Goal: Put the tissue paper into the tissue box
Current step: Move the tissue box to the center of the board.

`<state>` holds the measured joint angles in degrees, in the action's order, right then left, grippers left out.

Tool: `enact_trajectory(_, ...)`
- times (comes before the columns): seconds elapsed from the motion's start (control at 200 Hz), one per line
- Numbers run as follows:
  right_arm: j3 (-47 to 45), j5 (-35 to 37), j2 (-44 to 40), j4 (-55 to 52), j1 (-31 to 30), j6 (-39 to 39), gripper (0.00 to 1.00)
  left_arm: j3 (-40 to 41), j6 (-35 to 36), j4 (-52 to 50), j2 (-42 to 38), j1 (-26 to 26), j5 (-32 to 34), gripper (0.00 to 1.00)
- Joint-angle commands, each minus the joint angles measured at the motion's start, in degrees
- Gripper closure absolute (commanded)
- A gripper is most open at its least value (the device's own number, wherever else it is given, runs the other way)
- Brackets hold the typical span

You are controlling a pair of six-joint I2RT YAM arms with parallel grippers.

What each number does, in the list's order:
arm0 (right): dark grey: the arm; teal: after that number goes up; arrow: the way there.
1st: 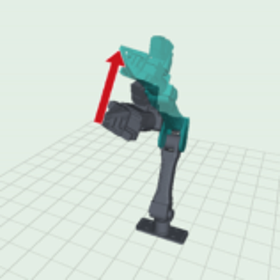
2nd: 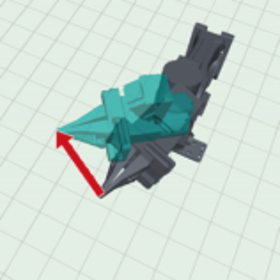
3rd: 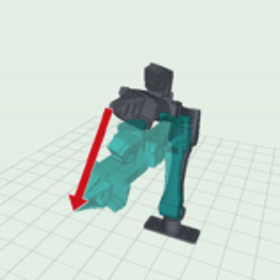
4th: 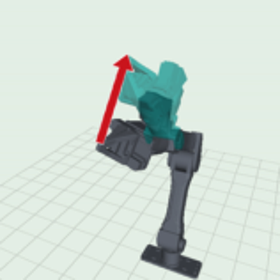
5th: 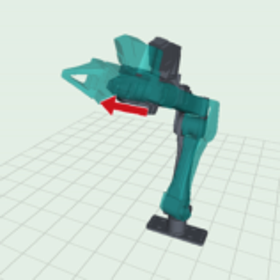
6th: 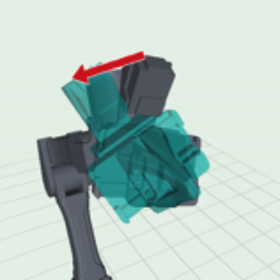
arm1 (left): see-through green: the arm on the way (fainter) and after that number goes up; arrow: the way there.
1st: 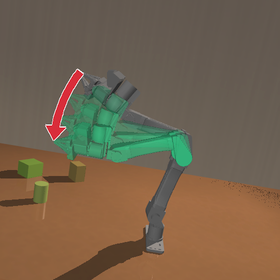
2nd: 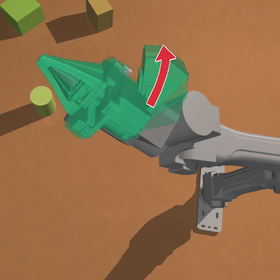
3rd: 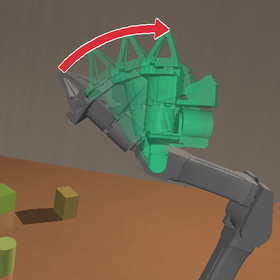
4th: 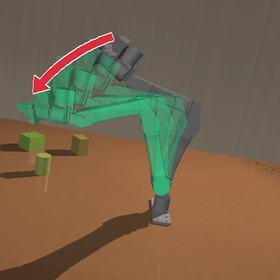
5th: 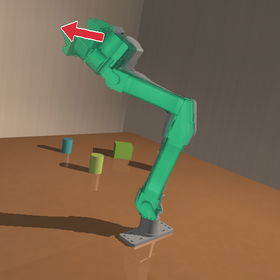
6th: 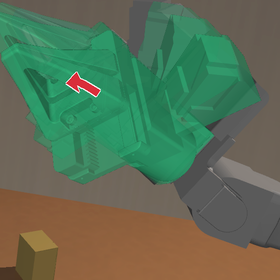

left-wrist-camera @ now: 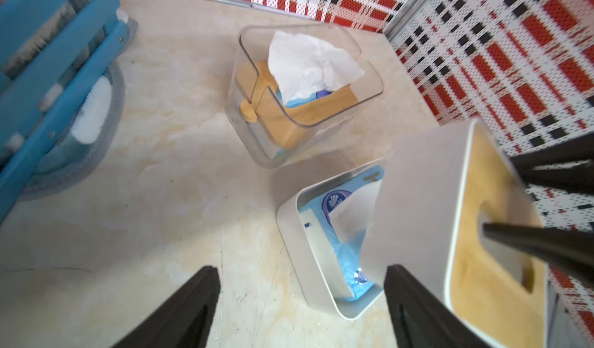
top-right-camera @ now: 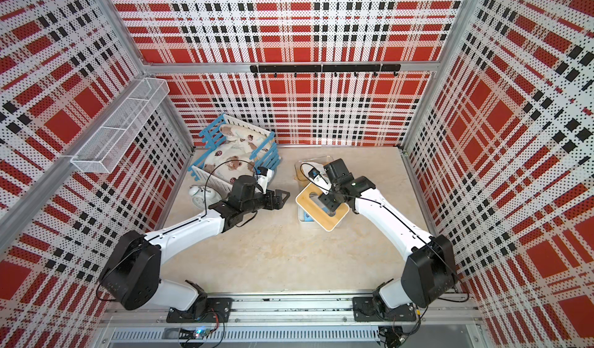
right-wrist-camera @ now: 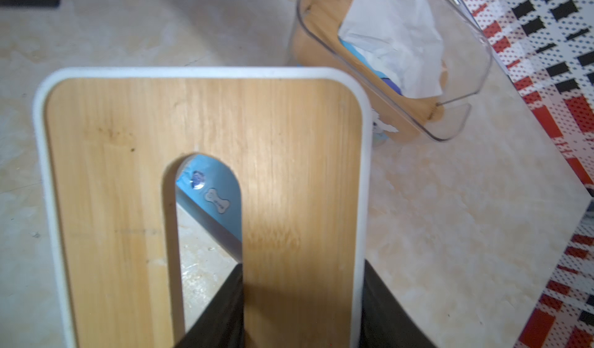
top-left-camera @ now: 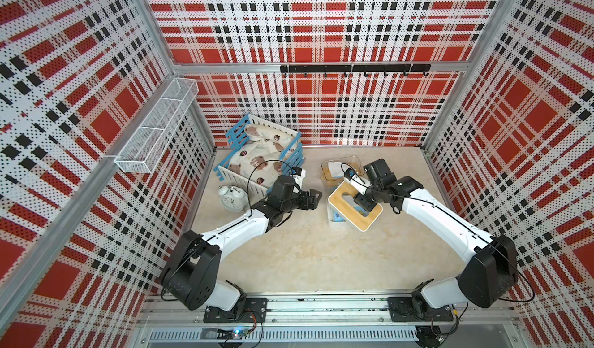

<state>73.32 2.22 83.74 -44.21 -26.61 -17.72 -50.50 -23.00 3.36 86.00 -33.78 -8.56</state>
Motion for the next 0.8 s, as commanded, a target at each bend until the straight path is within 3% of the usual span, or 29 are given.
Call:
enact_trajectory(0.0, 3.1, 0.2, 0.0, 1.0, 2.6, 0.8, 0.80, -2.8, 0.8, -0.6, 5.2, -3.8, 7.5, 0.16)
enact_trajectory(0.341, 5.6, 1.6, 0.7, 1.0, 6.4, 5.0, 0.81, -7.9, 1.3, -0.7, 15.9, -7.8, 12.1, 0.32)
enact_trajectory(0.797, 5.0, -0.1, 0.1, 0.8, 6.4, 4.8, 0.82, -8.7, 6.4, -6.4, 17.5, -5.5, 14.9, 0.42)
